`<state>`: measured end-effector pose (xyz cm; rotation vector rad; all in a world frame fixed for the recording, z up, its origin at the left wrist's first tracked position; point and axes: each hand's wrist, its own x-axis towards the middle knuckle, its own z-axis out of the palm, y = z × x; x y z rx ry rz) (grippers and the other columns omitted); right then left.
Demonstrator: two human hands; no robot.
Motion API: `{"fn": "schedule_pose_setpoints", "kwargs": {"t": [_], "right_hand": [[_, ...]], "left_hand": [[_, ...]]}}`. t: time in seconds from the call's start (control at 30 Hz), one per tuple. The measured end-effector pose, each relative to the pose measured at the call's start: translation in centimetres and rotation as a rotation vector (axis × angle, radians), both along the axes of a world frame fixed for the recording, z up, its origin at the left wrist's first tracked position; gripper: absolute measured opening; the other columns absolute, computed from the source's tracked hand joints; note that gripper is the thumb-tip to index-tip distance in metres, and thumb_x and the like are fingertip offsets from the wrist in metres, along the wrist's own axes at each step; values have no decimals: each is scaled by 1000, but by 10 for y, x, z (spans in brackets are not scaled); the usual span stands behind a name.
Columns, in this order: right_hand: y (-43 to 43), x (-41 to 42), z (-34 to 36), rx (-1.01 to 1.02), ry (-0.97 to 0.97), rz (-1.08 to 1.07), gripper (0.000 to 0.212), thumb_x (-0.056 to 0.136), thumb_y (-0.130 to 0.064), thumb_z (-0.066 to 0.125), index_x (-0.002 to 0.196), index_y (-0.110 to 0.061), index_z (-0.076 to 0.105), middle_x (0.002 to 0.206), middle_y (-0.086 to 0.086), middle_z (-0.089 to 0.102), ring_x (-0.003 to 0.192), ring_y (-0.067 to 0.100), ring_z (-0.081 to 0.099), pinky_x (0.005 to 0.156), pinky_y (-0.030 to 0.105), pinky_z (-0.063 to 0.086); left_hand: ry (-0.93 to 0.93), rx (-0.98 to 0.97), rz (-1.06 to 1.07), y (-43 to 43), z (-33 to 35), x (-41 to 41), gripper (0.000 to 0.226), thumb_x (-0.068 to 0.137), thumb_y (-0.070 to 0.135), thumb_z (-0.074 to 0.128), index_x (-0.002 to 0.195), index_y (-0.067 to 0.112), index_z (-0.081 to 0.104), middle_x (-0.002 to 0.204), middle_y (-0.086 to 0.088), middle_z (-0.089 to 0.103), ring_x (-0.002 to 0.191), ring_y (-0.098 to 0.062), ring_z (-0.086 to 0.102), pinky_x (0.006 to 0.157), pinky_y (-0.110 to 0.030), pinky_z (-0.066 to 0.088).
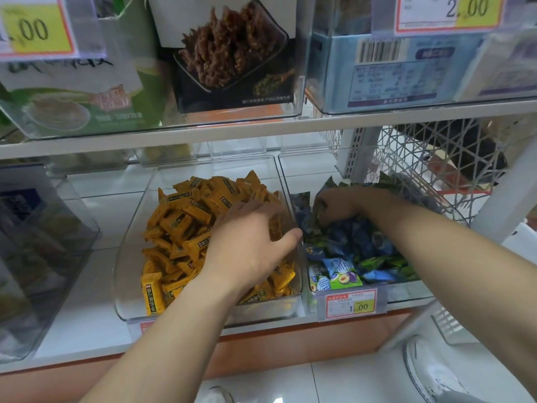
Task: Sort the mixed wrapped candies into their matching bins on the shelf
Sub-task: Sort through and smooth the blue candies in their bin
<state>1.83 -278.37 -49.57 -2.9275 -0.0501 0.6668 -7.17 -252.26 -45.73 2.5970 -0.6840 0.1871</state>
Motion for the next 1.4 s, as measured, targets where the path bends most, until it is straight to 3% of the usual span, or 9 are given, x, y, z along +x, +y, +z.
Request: {"fn": "schedule_pose_setpoints", "kwargs": {"t": [0.2, 0.33, 0.47, 0.6, 0.73, 0.87, 1.03, 1.17, 1.4], "right_hand": [[-4, -9, 9, 157, -33, -3, 36, 74, -34, 79, 105, -27, 62, 102, -1, 70, 89, 16, 67, 81, 36, 56], [-12, -23, 27, 386, -208, -101, 37, 71, -51, 83, 103, -40, 68, 101, -19, 66, 85, -2, 64, 71, 21, 46], [-19, -42, 33, 475, -273, -181, 53, 76, -57, 78, 119, -28, 68, 120, -11, 62, 105, 8, 61, 88, 27, 46], [-20, -66, 38, 618, -317, -246, 37, 82, -49, 76, 115, -33, 70, 116, -12, 67, 106, 7, 62, 90, 26, 49], [-25, -82, 45, 303, -250, -161, 29, 90, -31, 68, 119, -33, 64, 109, -11, 61, 88, 2, 55, 66, 19, 41], [-17, -76, 53, -32, -245, -119, 59, 82, -33, 74, 137, -22, 55, 130, 1, 59, 111, 24, 57, 82, 28, 46], [25, -41, 38, 163, -235, 13, 20, 90, -27, 67, 109, -21, 73, 109, -4, 68, 99, 16, 64, 71, 19, 46], [33, -21, 16, 7, -5, 53, 21, 88, -27, 68, 104, -14, 70, 102, 5, 70, 92, 24, 66, 86, 41, 57], [28, -19, 8, -36, 72, 80, 12, 92, -22, 61, 86, -13, 67, 82, 1, 64, 76, 20, 62, 68, 32, 50]], "left_hand": [[12, -13, -7, 1, 0, 0, 52, 83, 72, 46, 123, 42, 59, 127, 10, 61, 125, -22, 48, 104, -46, 43], [37, -19, -3, -1, 0, 1, 54, 82, 73, 48, 126, 42, 57, 131, 9, 60, 127, -23, 47, 105, -49, 42], [35, -25, 14, -6, 2, 1, 55, 83, 68, 54, 130, 39, 55, 131, 8, 60, 125, -23, 49, 103, -48, 43], [18, -55, 12, -17, 3, -4, 53, 82, 64, 56, 130, 41, 52, 132, 8, 58, 122, -22, 51, 100, -47, 46], [25, -34, 1, -24, -2, -4, 49, 84, 61, 60, 128, 38, 56, 132, 8, 53, 123, -19, 51, 98, -41, 49], [31, -42, 7, -24, -3, -2, 52, 83, 61, 61, 130, 40, 53, 134, 9, 50, 116, -18, 56, 91, -36, 53], [32, -48, 10, -24, -5, 0, 57, 82, 61, 62, 133, 39, 49, 132, 9, 52, 115, -18, 57, 90, -35, 52], [46, -55, -1, -22, -8, 2, 60, 82, 63, 60, 135, 40, 47, 135, 9, 52, 117, -17, 55, 90, -31, 49], [57, -75, -39, -16, -8, 4, 61, 83, 66, 58, 137, 41, 45, 137, 10, 51, 121, -16, 53, 98, -38, 49]]}}
